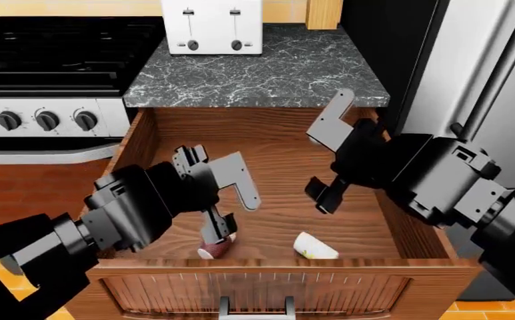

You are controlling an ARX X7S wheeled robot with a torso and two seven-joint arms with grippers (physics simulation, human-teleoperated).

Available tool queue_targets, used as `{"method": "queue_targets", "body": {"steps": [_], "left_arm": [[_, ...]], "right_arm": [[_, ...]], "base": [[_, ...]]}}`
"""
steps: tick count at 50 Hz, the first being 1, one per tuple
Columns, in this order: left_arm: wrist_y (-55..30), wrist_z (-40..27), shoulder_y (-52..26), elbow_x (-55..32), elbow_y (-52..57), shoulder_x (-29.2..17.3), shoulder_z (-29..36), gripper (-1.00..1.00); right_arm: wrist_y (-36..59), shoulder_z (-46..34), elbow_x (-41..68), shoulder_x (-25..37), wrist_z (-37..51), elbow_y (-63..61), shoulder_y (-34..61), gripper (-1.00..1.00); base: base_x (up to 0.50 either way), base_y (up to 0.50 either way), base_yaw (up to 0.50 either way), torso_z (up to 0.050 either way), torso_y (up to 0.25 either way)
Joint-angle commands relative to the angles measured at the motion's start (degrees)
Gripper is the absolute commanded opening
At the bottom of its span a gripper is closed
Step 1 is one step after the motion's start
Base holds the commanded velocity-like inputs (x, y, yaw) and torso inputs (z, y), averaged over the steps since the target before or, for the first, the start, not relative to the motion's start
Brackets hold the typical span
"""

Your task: Pick and place the shaker into the drawer. Then close the cabinet.

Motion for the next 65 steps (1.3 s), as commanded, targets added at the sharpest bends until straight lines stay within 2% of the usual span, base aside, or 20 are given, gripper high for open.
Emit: {"method": "queue_targets", "body": {"steps": [1, 19, 37, 48, 55, 65], "left_arm": [[-0.6, -1.7, -2.0, -1.0, 0.8, -0.7, -3.0, 1.0], [-5.8, -5.3, -9.0, -6.2, 9.9, -5.6, -12.4, 1.0], [-7.3, -14.0, -12.0, -13.4, 16.3, -9.9, -27.3, 1.0], [-7.9, -23.7, -8.8, -19.5, 22.9, -13.4, -38.2, 1.0], [-6.4, -31.8, -3.8, -23.2, 27.5, -16.1, -46.0, 1.0], [-4.3, -39.1, 1.8, -25.4, 30.8, -18.0, -52.2, 1.0]], "right_arm": [[0.6, 0.6, 0.2, 0.7, 0.8, -1.0, 0.6, 1.0], [4.5, 6.5, 4.9, 4.7, 4.7, -8.8, 5.0, 1.0], [6.3, 17.6, 12.0, 11.5, 13.8, -18.9, 9.1, 1.0], [4.1, 26.8, 18.4, 16.3, 24.6, -25.8, 6.9, 1.0], [2.1, 32.8, 24.5, 19.8, 32.8, -32.3, 3.5, 1.0], [-3.0, 38.0, 27.9, 24.5, 40.3, -37.1, -2.5, 1.0]], "base": [[0.0, 0.0, 0.0, 0.0, 0.0], [0.0, 0.0, 0.0, 0.0, 0.001], [0.0, 0.0, 0.0, 0.0, 0.0], [0.0, 0.0, 0.0, 0.0, 0.0], [0.0, 0.0, 0.0, 0.0, 0.0], [0.0, 0.0, 0.0, 0.0, 0.0]]}}
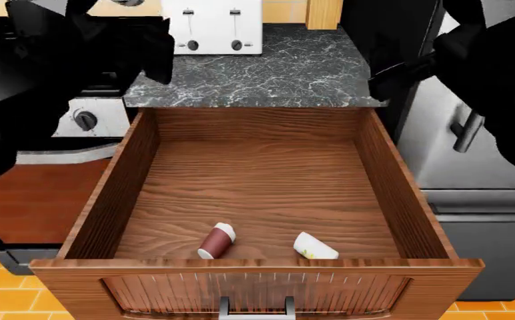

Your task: Pick and place the shaker into the drawer. Then close the cabinet.

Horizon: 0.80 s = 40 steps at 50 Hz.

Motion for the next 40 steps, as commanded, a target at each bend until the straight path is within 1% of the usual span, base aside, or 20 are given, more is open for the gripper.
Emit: {"method": "queue_targets", "body": {"steps": [1, 8, 16, 24, 29, 40], "left_arm": [[1.8, -9.1, 5.7, -3.6, 4.3, -2.5, -8.4, 1.0], [2.0, -12.1, 8.5, -5.1, 7.2, -3.5, -10.6, 1.0], [3.1, -15.7, 12.2, -6.8, 9.5, -4.6, -13.9, 1.0], [3.8, -18.5, 15.5, -8.7, 11.9, -5.4, -16.5, 1.0], [3.8, -19.5, 16.7, -9.0, 12.4, -6.1, -17.2, 1.0], [5.6, -21.2, 22.4, -9.6, 14.7, -7.0, -18.9, 1.0]], "right_arm": [[-4.8, 7.0, 5.4, 5.5, 9.2, -6.6, -6.0, 1.0], [-7.6, 9.0, 6.9, 7.8, 12.1, -9.4, -9.6, 1.0], [-13.0, 12.0, 8.7, 12.1, 16.4, -13.4, -16.2, 1.0], [-16.4, 13.3, 9.4, 14.7, 19.4, -16.0, -21.2, 1.0], [-18.3, 13.7, 9.1, 16.0, 20.8, -17.2, -24.1, 1.0], [-23.4, 14.2, 8.3, 17.9, 23.4, -19.3, -31.2, 1.0]], "base": [[0.0, 0.0, 0.0, 0.0, 0.0], [0.0, 0.0, 0.0, 0.0, 0.0], [0.0, 0.0, 0.0, 0.0, 0.0], [0.0, 0.0, 0.0, 0.0, 0.0], [0.0, 0.0, 0.0, 0.0, 0.0], [0.0, 0.0, 0.0, 0.0, 0.0]]}}
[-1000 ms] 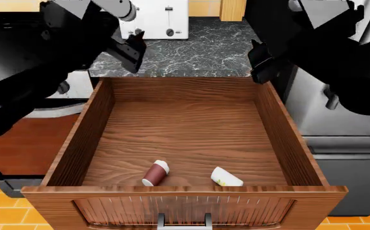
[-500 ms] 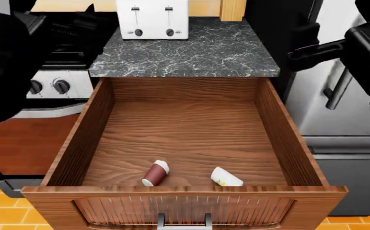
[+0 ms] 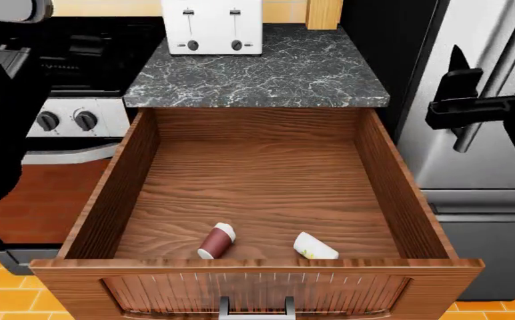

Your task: Pick and place the shaker into the drawer. Then close the cabinet.

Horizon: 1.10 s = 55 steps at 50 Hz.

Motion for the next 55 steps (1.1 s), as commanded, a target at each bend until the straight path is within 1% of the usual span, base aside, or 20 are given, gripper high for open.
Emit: {"method": "queue_targets", "body": {"steps": [1, 9, 16, 24, 32, 55], "left_arm": [[1.7, -2.2, 5.5, -1.1, 2.5, -1.0, -2.2, 1.0], [2.9, -2.0, 8.1, -0.3, 2.6, -1.0, -1.9, 1.0], [2.9, -1.6, 8.6, -0.1, 2.7, -1.1, -1.4, 1.0], [4.1, -1.6, 10.5, 0.7, 2.3, -0.8, -1.3, 1.0], [5.1, -1.0, 11.5, 1.8, 1.4, -0.7, -0.9, 1.0], [5.2, -1.8, 11.6, 0.6, 2.3, -1.3, -2.3, 1.0]], "right_arm": [[-5.1, 0.9, -0.3, 2.5, 3.1, -2.7, -7.3, 1.0], [-6.6, 0.7, -1.5, 3.0, 3.8, -3.7, -9.8, 1.0], [-7.9, 0.8, -2.6, 3.0, 4.2, -3.5, -11.1, 1.0], [-9.1, 0.2, -4.9, 2.4, 4.2, -2.9, -13.0, 1.0], [-8.8, 0.0, -5.1, 2.0, 4.5, -2.7, -13.0, 1.0], [-8.3, 0.2, -4.8, 1.9, 4.8, -2.9, -12.9, 1.0]], "base": [[0.0, 0.0, 0.0, 0.0, 0.0], [0.0, 0.0, 0.0, 0.0, 0.0], [0.0, 0.0, 0.0, 0.0, 0.0], [0.0, 0.19, 0.0, 0.0, 0.0], [0.0, 0.48, 0.0, 0.0, 0.0], [0.0, 0.46, 0.0, 0.0, 0.0]]}}
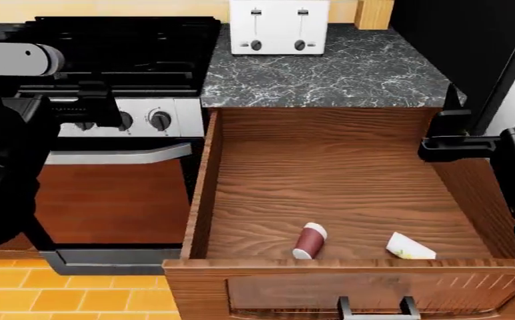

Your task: Pick and place the shaker into the drawer. Then close the cabinet.

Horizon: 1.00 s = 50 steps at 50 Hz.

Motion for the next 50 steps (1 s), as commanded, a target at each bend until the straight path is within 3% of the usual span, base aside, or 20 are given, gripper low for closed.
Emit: {"method": "queue_targets", "body": {"steps": [1, 50], "left_arm": [[-0.1, -0.4, 0.1, -0.3, 0.4, -0.2, -0.3, 1.0], [1.4, -0.2, 1.8, 1.8, 1.2, -0.9, 0.5, 1.0]], "right_arm": [[-0.1, 0.2, 0.1, 0.2, 0.3, -0.1, -0.3, 1.0], [-0.1, 0.4, -0.5, -1.0, 1.3, -0.5, -0.6, 1.0]], "base": [[0.0, 0.45, 0.0, 0.0, 0.0], [0.0, 0.45, 0.0, 0.0, 0.0]]}}
